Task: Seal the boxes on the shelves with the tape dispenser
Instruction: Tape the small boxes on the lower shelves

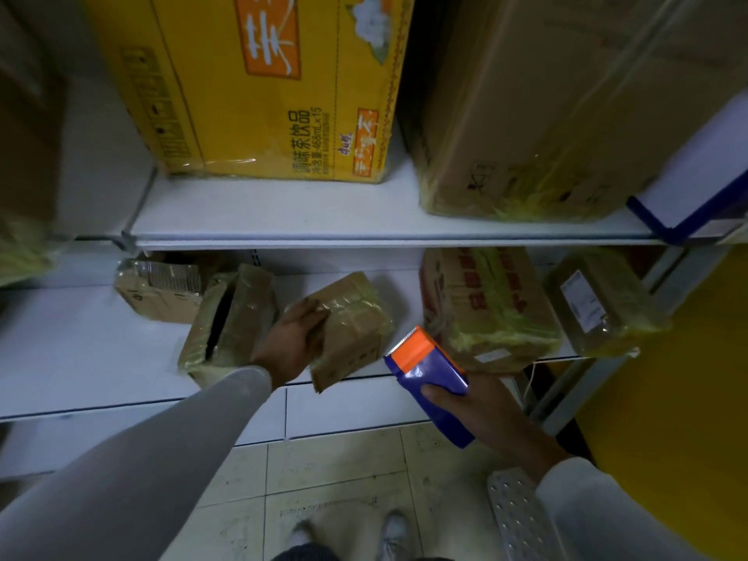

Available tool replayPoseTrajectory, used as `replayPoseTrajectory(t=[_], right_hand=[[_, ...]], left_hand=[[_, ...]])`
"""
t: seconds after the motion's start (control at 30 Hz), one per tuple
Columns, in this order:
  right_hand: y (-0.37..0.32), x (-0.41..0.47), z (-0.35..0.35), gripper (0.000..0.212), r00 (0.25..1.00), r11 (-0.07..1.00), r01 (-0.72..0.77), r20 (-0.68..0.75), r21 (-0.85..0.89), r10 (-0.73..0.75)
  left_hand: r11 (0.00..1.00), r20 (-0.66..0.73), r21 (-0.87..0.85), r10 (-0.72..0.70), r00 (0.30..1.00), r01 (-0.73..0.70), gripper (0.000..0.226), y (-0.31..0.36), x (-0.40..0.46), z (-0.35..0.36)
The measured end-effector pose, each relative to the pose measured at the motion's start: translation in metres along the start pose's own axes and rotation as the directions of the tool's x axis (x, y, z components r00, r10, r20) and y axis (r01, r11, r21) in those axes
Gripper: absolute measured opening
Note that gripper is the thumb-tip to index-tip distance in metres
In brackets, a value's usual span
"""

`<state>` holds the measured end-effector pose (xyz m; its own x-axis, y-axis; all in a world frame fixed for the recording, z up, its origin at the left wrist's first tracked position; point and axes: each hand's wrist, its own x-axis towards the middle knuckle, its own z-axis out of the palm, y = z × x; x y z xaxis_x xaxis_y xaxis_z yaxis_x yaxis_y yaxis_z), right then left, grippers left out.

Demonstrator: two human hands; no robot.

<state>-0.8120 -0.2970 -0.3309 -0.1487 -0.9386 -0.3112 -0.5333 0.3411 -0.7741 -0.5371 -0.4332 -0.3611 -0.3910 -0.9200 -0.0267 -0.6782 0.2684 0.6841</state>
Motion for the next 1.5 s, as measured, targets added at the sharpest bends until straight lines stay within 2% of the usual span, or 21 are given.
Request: replayPoseTrajectory(t=[0.07, 0.17, 0.27, 0.37, 0.47, 0.57, 0.7, 0.8, 0.9, 1.0, 1.1, 1.17, 1.23, 1.33, 1.43, 1.5], right_hand=[[0.001, 0.004, -0.004, 0.035, 0.999, 0.999, 0.016, 0.041, -0.030, -0.015], [0.004, 0.011, -0.008, 0.033, 0.992, 0.999, 0.033, 0.119, -0.041, -0.028], [0.003, 0.018, -0.012, 0.037, 0.983, 0.996, 0.069, 0.175, -0.058, -0.058], [0.003, 0.023, -0.017, 0.037, 0.981, 0.993, 0.086, 0.182, -0.075, -0.071], [0.002, 0.029, -0.018, 0.033, 0.977, 0.991, 0.114, 0.189, -0.073, -0.099], [0.001, 0.035, -0.015, 0.037, 0.981, 0.984, 0.125, 0.165, -0.124, -0.104], [-0.001, 0.035, -0.010, 0.035, 0.976, 0.987, 0.124, 0.193, -0.101, -0.103], [-0.003, 0.034, -0.010, 0.034, 0.975, 0.989, 0.120, 0.198, -0.087, -0.101], [-0.006, 0.032, -0.012, 0.034, 0.975, 0.989, 0.123, 0.196, -0.081, -0.105], [-0.010, 0.029, -0.014, 0.032, 0.974, 0.989, 0.129, 0.197, -0.072, -0.113], [-0.012, 0.029, -0.016, 0.037, 0.973, 0.991, 0.128, 0.198, -0.048, -0.116], [-0.012, 0.032, -0.019, 0.035, 0.966, 0.990, 0.133, 0.229, -0.037, -0.121], [-0.016, 0.033, -0.022, 0.030, 0.949, 0.990, 0.138, 0.289, -0.024, -0.125], [-0.025, 0.036, -0.024, 0.027, 0.925, 0.988, 0.149, 0.358, -0.033, -0.127], [-0.033, 0.041, -0.024, 0.027, 0.901, 0.981, 0.191, 0.404, -0.035, -0.161], [-0.037, 0.044, -0.022, 0.031, 0.881, 0.977, 0.213, 0.437, -0.024, -0.181]], left_hand=[[0.984, 0.081, 0.165, 0.057, 0.995, -0.069, 0.044, 0.006, 0.005, 0.006], [0.957, 0.182, 0.240, 0.121, 0.976, -0.164, 0.048, 0.010, 0.017, 0.003], [0.963, 0.157, 0.244, 0.081, 0.984, -0.118, 0.042, 0.014, 0.025, 0.002], [0.917, 0.119, 0.370, 0.111, 0.987, -0.148, 0.046, 0.014, 0.021, 0.006], [0.897, 0.082, 0.424, 0.097, 0.992, -0.123, 0.052, 0.007, 0.015, 0.005], [0.923, 0.053, 0.379, 0.049, 0.997, -0.065, 0.050, 0.008, 0.010, 0.001], [0.856, 0.151, 0.497, 0.077, 0.986, -0.143, 0.044, 0.010, 0.019, 0.003], [0.840, 0.132, 0.515, 0.122, 0.984, -0.173, 0.043, 0.012, 0.028, 0.002], [0.891, 0.171, 0.446, 0.008, 0.985, -0.085, 0.045, 0.012, 0.033, -0.004], [0.935, 0.198, 0.352, -0.034, 0.980, -0.038, 0.049, 0.009, 0.033, -0.011], [0.966, 0.071, 0.244, 0.076, 0.995, -0.091, 0.054, 0.013, 0.021, -0.009], [0.987, -0.083, 0.114, 0.124, 0.989, -0.114, 0.039, 0.020, 0.009, -0.002], [0.997, -0.113, -0.040, 0.063, 0.992, -0.068, 0.023, 0.029, -0.004, 0.002], [0.966, 0.072, -0.247, -0.063, 0.995, 0.079, 0.027, 0.040, -0.014, 0.000], [0.912, 0.257, -0.385, -0.040, 0.966, 0.140, 0.035, 0.046, -0.014, -0.007], [0.869, 0.324, -0.467, -0.004, 0.946, 0.164, 0.034, 0.048, -0.016, -0.009]])
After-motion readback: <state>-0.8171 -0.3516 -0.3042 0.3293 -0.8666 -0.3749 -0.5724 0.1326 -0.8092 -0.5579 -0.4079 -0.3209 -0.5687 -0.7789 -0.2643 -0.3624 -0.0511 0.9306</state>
